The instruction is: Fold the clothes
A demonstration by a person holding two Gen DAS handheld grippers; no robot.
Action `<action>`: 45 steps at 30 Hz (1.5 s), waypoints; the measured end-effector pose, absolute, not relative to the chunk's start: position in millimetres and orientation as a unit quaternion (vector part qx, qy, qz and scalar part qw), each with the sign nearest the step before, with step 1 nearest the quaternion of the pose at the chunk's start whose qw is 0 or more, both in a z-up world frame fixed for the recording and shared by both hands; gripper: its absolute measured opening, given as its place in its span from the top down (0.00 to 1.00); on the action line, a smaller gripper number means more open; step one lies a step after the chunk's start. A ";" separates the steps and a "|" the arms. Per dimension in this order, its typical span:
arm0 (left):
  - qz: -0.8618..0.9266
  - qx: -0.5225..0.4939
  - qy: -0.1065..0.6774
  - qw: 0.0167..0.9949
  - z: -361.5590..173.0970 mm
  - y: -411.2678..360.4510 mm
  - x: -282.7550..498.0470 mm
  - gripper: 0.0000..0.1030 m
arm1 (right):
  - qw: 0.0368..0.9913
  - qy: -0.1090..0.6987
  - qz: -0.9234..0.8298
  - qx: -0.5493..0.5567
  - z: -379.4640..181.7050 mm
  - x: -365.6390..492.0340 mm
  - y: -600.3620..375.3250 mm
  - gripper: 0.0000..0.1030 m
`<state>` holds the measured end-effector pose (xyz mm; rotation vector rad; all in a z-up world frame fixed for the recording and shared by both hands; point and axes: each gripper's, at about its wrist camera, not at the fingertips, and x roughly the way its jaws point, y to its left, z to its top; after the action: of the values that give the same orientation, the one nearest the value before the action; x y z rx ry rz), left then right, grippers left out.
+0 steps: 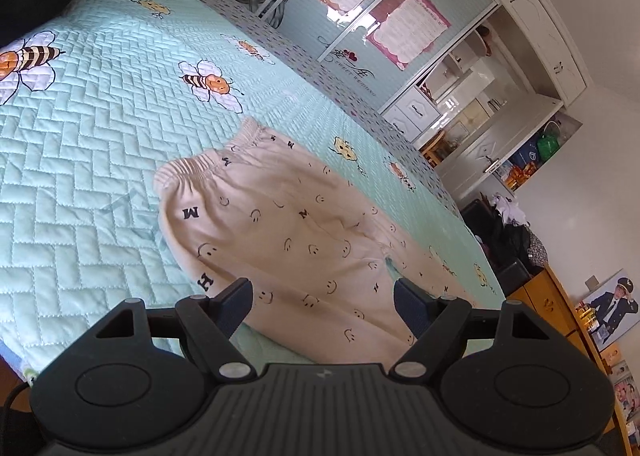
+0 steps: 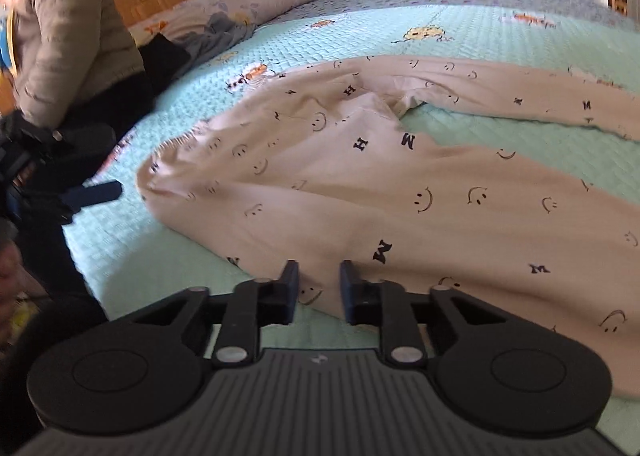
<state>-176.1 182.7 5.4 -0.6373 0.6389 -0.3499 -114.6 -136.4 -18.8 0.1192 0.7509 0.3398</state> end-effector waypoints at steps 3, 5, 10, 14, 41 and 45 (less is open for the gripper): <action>-0.167 -0.307 0.309 0.885 4.7 185.5 -178.3 0.23 | 0.917 0.358 0.175 0.029 -15.1 -130.2 -135.0 0.99; -0.165 -0.309 0.309 0.884 3.2 188.0 -179.5 0.22 | 0.912 0.360 0.195 0.016 -11.6 -148.0 -130.6 0.99; -0.165 -0.312 0.315 0.881 -0.2 185.1 -180.6 0.22 | 0.917 0.332 0.219 0.017 4.9 -165.2 -128.3 0.99; -0.168 -0.307 0.312 0.883 4.0 181.0 -183.5 0.22 | 0.924 0.326 0.197 0.009 6.8 -142.7 -117.9 0.65; -0.115 -0.335 0.304 0.884 3.6 223.5 -190.6 0.20 | 0.906 0.326 0.268 -0.006 -17.6 -122.9 -33.7 0.62; -0.105 -0.340 0.306 0.883 -1.0 232.6 -191.0 0.20 | 0.913 0.284 0.292 -0.006 -5.0 -141.1 -22.3 0.60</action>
<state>-191.0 232.6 -1.0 -0.7075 0.6376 -0.2183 -141.1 -22.3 -5.0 -0.0129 0.5848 0.6009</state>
